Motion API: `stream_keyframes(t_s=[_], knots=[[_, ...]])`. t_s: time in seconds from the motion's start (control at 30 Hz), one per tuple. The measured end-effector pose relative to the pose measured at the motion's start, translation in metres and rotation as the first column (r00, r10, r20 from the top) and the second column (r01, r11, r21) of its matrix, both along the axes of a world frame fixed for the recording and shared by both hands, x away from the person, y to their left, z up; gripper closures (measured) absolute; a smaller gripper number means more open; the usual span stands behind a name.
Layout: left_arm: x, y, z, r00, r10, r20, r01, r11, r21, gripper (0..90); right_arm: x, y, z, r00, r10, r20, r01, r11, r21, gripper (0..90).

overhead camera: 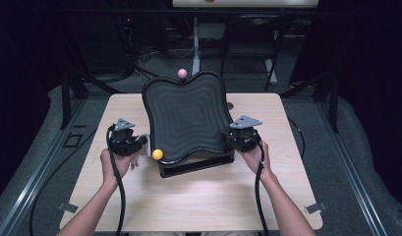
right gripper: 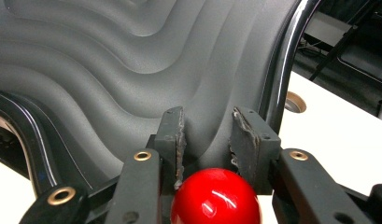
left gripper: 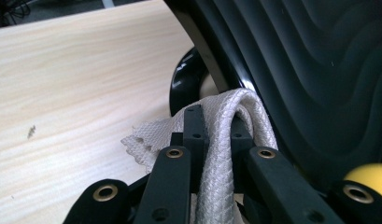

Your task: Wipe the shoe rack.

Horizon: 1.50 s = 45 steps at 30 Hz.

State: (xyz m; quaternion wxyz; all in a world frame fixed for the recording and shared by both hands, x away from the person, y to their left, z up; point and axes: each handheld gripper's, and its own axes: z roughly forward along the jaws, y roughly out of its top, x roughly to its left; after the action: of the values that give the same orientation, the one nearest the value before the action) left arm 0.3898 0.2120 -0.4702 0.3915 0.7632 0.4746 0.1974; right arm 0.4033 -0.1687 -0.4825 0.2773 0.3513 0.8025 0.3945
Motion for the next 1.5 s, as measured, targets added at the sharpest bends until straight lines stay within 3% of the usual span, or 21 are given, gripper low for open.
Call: stream_keyframes(t_s=[0.63, 1.07, 1.27, 1.37, 1.5], knots=[[0.036, -0.003, 0.03, 0.999, 0.036, 0.027, -0.037, 0.9987, 0.034, 82.8, 0.0, 0.0, 0.0, 1.0, 0.001, 0.001, -0.001, 1.0, 0.002, 64.1], [0.073, 0.001, 0.064, 0.9948, 0.086, 0.055, -0.09, 0.9933, 0.072, 82.7, 0.0, 0.0, 0.0, 1.0, 0.0, 0.001, 0.0, 1.0, 0.004, 64.1], [0.089, 0.004, 0.076, 0.9929, 0.106, 0.055, -0.109, 0.9921, 0.061, 82.7, 0.0, 0.0, 0.0, 1.0, 0.002, 0.002, -0.002, 1.0, 0.004, 64.1], [0.093, 0.005, 0.077, 0.9929, 0.109, 0.048, -0.112, 0.9923, 0.054, 82.7, 0.0, 0.0, 0.0, 1.0, 0.004, 0.002, -0.004, 1.0, 0.002, 64.0], [0.085, 0.011, 0.073, 0.9934, 0.106, 0.043, -0.108, 0.9936, 0.033, 82.6, 0.0, 0.0, 0.0, 1.0, 0.005, 0.001, -0.005, 1.0, -0.003, 63.9]])
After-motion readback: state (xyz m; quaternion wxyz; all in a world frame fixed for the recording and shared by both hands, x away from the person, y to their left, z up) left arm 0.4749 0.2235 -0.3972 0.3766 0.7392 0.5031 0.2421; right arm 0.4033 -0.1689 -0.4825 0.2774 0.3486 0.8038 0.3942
